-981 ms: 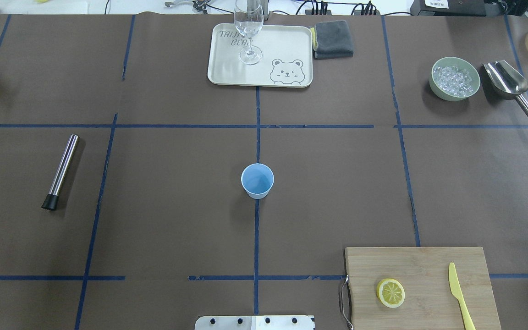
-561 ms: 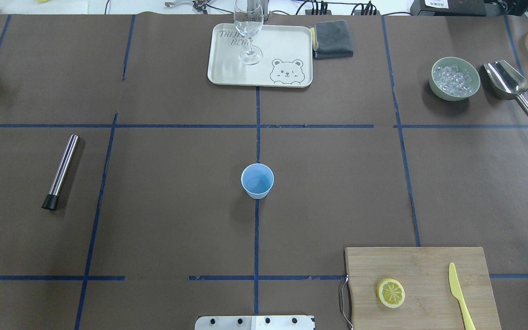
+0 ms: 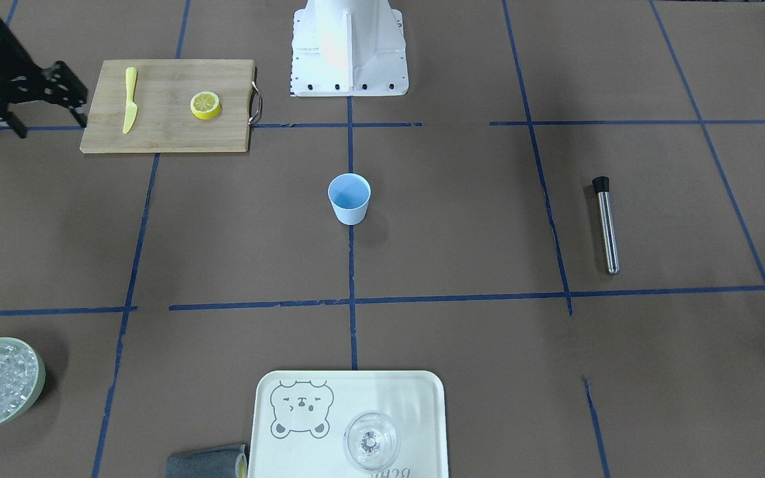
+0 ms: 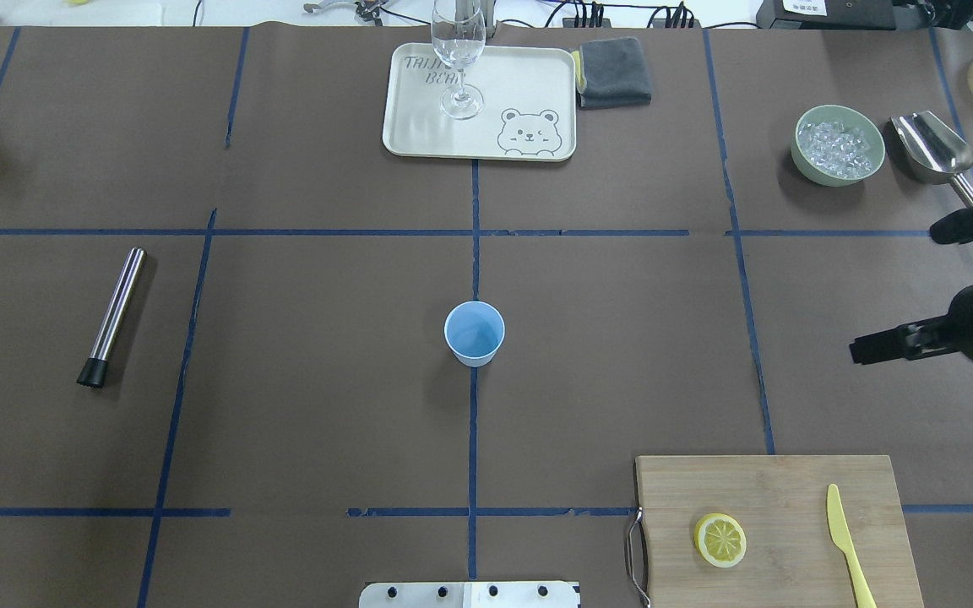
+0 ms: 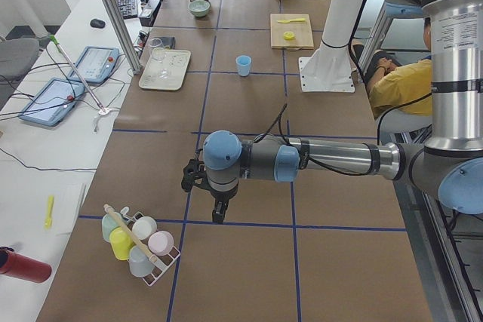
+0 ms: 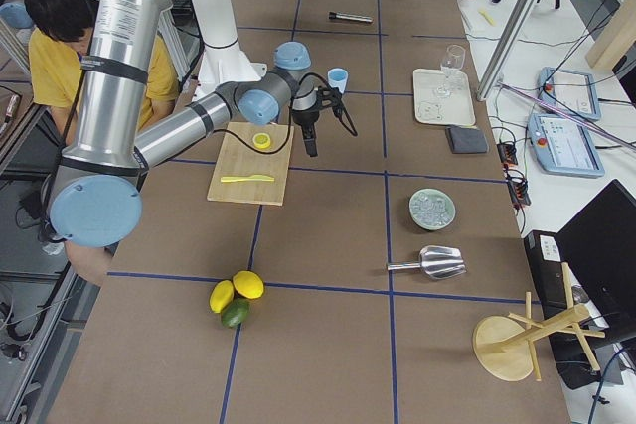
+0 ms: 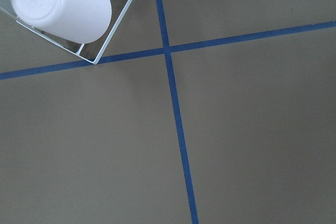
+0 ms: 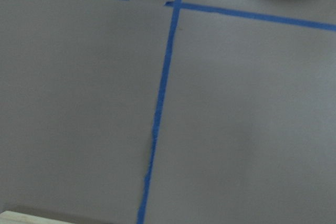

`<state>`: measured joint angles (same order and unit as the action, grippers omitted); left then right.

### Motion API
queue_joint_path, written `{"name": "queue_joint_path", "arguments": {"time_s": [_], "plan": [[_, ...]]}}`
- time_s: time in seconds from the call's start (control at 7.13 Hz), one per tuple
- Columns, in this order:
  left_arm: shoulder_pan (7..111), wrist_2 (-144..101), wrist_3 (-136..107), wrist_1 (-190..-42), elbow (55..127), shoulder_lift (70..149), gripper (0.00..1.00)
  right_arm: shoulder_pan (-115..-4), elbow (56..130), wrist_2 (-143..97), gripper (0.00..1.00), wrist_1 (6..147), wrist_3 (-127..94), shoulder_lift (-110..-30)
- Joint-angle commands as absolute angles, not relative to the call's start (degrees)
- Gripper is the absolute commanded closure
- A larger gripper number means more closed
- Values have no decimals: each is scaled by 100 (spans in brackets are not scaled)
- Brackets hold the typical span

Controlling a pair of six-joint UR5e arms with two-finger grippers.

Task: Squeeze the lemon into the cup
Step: 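Move the right gripper down to the lemon slice on the wooden board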

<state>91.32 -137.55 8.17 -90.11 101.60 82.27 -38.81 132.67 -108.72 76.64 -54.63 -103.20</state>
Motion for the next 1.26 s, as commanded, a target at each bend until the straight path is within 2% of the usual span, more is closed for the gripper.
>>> {"name": "queue_joint_path", "arguments": {"time_s": [0.0,0.28,0.42,0.56,1.12], "plan": [[9132,-13755,817,-9018,10178,8227,0,-1966,13465,-9478,0,7664,-7115,-10118],[9132,-13755,817,-9018,10230,8227,0,-902,13369,-8758,0,7629,-7870,-10046],[9132,-13755,817,-9009,10300,8227,0,-609,13142,-8362,0,7629,-8058,-9733],[9132,-13755,817,-9009,10301,8227,0,-406,12853,-8245,0,7612,-8147,-9616],[9123,-13755,817,-9009,10301,8227,0,-44,12718,-8130,0,7603,-8306,-9659]]}}
